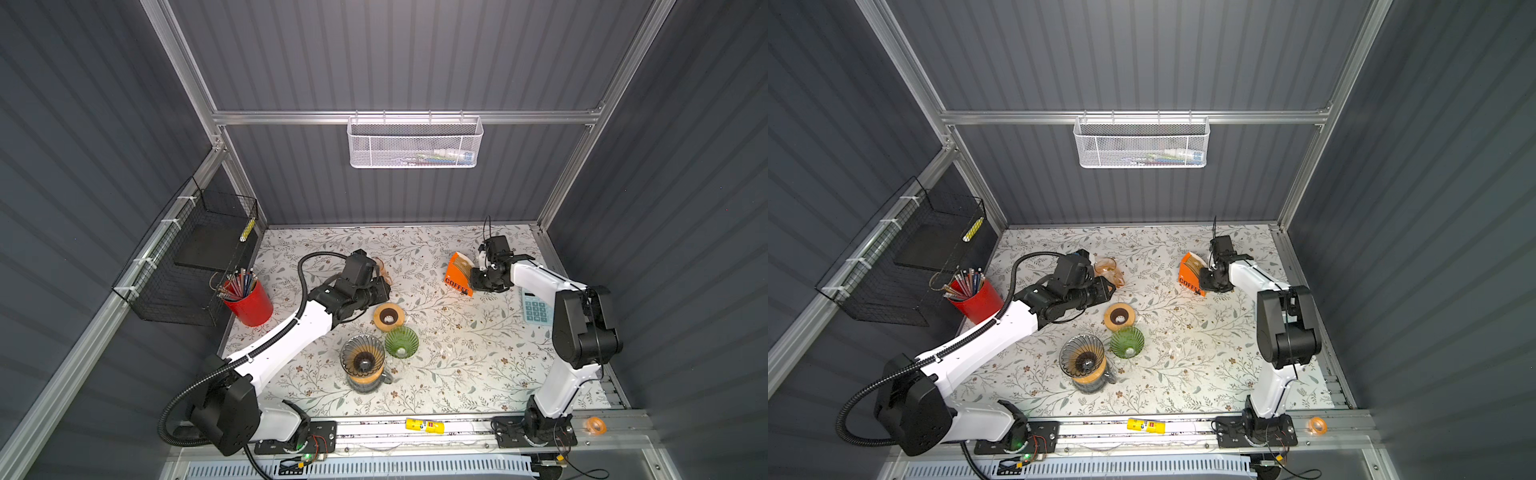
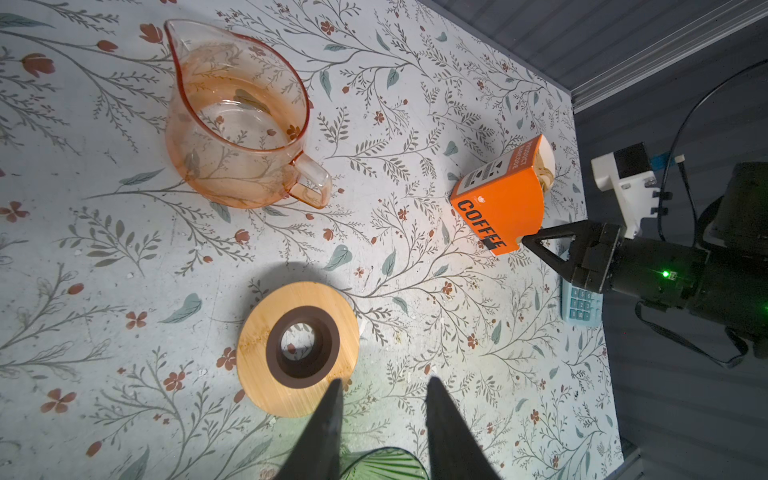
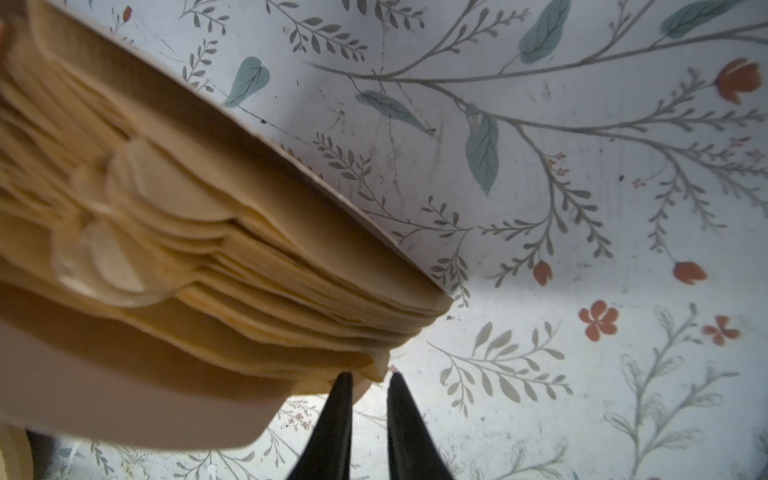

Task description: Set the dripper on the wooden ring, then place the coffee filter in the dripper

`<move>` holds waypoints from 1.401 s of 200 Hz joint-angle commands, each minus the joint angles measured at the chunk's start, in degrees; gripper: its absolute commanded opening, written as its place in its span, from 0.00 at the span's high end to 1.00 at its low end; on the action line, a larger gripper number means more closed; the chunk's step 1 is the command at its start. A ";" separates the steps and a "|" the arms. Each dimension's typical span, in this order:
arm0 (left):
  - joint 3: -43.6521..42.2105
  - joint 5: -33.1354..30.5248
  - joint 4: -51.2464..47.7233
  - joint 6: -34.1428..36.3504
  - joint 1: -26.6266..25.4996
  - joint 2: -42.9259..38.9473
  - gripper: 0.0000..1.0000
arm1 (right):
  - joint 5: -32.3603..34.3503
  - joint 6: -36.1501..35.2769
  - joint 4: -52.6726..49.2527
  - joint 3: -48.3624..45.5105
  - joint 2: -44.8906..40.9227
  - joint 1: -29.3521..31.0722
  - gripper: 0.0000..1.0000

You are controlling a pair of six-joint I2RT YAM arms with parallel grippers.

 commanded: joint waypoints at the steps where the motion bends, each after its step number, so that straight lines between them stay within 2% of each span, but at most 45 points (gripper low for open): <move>1: 1.71 -0.19 -0.57 1.22 0.02 0.69 0.65 | -0.03 -0.31 -0.83 0.85 0.92 -0.23 0.79; 159: 1.74 -0.13 -0.82 1.30 0.02 0.69 0.65 | 0.18 -0.52 -1.36 1.41 2.69 -0.14 0.80; 183: 1.70 -0.23 -0.79 1.33 0.02 0.60 0.65 | 0.09 -0.45 -1.36 1.48 2.72 -0.05 0.84; 221: 1.70 -0.22 -0.83 1.32 0.02 0.65 0.65 | -0.04 -0.43 -1.75 1.12 1.52 0.26 1.00; 280: 1.70 -0.02 -0.63 1.15 0.02 0.56 0.65 | 0.35 -0.09 -2.55 -1.40 -3.68 0.74 1.00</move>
